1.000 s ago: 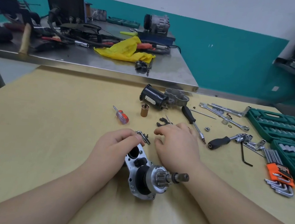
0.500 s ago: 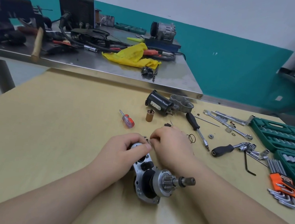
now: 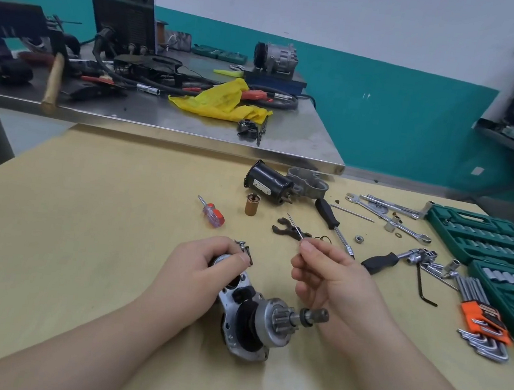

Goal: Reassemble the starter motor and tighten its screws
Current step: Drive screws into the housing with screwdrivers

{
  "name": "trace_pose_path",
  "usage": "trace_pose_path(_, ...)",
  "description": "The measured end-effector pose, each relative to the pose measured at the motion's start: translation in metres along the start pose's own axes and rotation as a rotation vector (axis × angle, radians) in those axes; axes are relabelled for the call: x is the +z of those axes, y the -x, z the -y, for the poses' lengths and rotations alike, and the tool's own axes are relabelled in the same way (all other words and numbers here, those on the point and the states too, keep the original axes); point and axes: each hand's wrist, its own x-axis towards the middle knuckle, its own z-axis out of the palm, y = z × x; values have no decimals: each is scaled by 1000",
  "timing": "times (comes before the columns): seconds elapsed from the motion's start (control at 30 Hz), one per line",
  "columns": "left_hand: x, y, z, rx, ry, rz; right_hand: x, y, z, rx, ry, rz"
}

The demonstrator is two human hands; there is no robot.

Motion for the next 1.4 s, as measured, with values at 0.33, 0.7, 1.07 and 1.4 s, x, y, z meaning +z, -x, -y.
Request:
trace_pose_path(0.33,2,2,-3,3,2,-25,-5,7,6,172,-302,218)
trace_pose_path(0.7,4,4,-8,-37,-27,-32,1,19,2,234,-447,420)
trace_pose_path(1.07,4,6,-9,-64,-12,-36,3,22,-3,210,-464,446)
trace_pose_path(1.4,3,6,-9,-48,-51,-38,2,22,-4,167,-437,478)
